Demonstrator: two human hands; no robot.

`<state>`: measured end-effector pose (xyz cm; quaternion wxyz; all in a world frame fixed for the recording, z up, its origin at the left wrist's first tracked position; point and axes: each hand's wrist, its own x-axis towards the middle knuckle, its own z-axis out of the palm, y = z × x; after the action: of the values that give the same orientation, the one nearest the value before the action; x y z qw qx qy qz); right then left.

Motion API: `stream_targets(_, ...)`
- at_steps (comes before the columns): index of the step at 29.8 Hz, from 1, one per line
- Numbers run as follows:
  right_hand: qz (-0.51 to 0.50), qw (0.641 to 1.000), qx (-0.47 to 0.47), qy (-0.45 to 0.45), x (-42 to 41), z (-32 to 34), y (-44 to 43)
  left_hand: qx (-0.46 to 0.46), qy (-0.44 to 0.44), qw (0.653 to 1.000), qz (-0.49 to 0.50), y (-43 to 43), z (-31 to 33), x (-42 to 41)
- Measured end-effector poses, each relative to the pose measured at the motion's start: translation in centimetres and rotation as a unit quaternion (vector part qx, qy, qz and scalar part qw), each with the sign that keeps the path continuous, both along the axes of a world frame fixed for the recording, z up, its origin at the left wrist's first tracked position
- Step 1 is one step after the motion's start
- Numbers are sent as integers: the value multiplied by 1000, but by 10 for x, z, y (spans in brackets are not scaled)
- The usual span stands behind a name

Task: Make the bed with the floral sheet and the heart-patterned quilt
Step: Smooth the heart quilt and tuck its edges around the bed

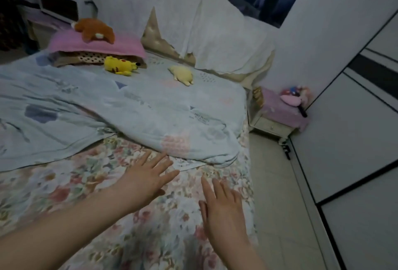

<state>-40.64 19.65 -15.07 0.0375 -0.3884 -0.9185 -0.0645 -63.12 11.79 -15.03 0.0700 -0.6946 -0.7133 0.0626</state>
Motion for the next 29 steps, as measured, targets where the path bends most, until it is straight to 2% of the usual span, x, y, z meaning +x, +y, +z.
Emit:
stream_targets(2,12,1000,-3,-1,-8,-26,22,-4,-28,1000,-1,15,-32,-10)
stream_targets(7,3,999,-22,-37,-37,-138,103,-18,-36,999,2,79,-142,-37)
stream_targets(8,0,999,-33,-41,-46,-167,122,-14,-42,999,18,100,-171,-42)
stream_targets(9,6,996,-62,-65,-50,-169,126,-38,-47,998,27,100,-173,-43)
stream_targets(13,10,995,-93,-38,-88,-238,174,-54,-92,994,39,149,-244,-53)
stream_targets(15,12,995,-97,0,-112,-267,196,-4,-103,993,48,179,-272,-56)
stream_targets(17,24,988,-151,18,-136,-292,215,-62,-110,989,71,211,-303,-61)
stream_targets(18,36,986,-164,15,-147,-302,226,-74,-130,986,73,228,-312,-63)
stream_targets(20,10,976,-217,14,-172,-334,253,-27,-171,983,68,263,-337,-64)
stream_targets(23,21,968,-250,26,-200,-354,273,-83,-252,952,150,285,-355,-75)
stream_targets(24,23,967,-254,2,-201,-378,273,-102,-250,948,170,289,-376,-73)
stream_targets(26,0,978,-207,-24,-207,-412,279,-78,-183,962,185,296,-405,-74)
stream_targets(29,-30,986,-165,27,-212,-419,283,-24,-103,982,157,301,-408,-77)
